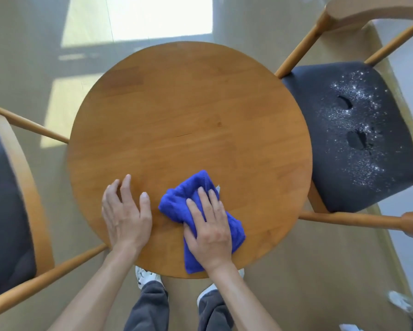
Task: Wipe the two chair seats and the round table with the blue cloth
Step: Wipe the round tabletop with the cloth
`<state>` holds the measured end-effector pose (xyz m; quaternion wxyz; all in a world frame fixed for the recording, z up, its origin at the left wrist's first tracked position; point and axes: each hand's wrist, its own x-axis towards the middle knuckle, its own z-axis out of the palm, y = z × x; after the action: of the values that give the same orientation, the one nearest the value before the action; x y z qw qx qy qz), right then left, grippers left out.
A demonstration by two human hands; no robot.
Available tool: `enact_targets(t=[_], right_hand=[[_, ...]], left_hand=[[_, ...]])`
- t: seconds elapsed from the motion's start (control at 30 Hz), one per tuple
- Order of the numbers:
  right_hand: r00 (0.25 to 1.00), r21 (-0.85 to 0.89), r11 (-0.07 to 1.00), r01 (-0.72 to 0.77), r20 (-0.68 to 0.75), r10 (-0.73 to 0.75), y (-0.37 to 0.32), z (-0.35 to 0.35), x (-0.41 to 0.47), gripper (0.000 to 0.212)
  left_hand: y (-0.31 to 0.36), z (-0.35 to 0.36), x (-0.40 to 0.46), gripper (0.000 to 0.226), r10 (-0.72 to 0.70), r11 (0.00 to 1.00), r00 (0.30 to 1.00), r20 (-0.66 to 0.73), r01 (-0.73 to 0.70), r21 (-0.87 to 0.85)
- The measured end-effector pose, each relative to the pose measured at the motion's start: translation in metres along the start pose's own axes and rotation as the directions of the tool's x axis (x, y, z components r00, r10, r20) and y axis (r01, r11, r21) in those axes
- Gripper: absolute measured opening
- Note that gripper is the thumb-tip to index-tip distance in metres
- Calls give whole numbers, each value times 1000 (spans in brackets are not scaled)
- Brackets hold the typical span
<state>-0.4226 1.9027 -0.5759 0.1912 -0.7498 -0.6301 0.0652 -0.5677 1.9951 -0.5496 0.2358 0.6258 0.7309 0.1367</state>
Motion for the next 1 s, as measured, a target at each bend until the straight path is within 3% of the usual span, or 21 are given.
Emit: enact_targets(t=[0.23, 0.47, 0.77, 1.0], right_hand=[[992, -38, 996, -79, -99, 75, 94, -37, -10, 41], [929, -46, 946, -321, -211, 305, 142, -56, -20, 44], [836, -21, 862, -506, -260, 484, 90, -37, -31, 45], [926, -21, 934, -358, -140, 351, -20, 0, -48, 44]], left_hand=[[26, 16, -21, 57, 19, 1000, 997, 76, -20, 14], [24, 12, -20, 47, 10, 1000, 998, 59, -8, -25], [5, -8, -12, 41, -61, 973, 998, -17, 56, -224], [-10, -22, -6, 38, -63, 951, 997, 50, 75, -301]])
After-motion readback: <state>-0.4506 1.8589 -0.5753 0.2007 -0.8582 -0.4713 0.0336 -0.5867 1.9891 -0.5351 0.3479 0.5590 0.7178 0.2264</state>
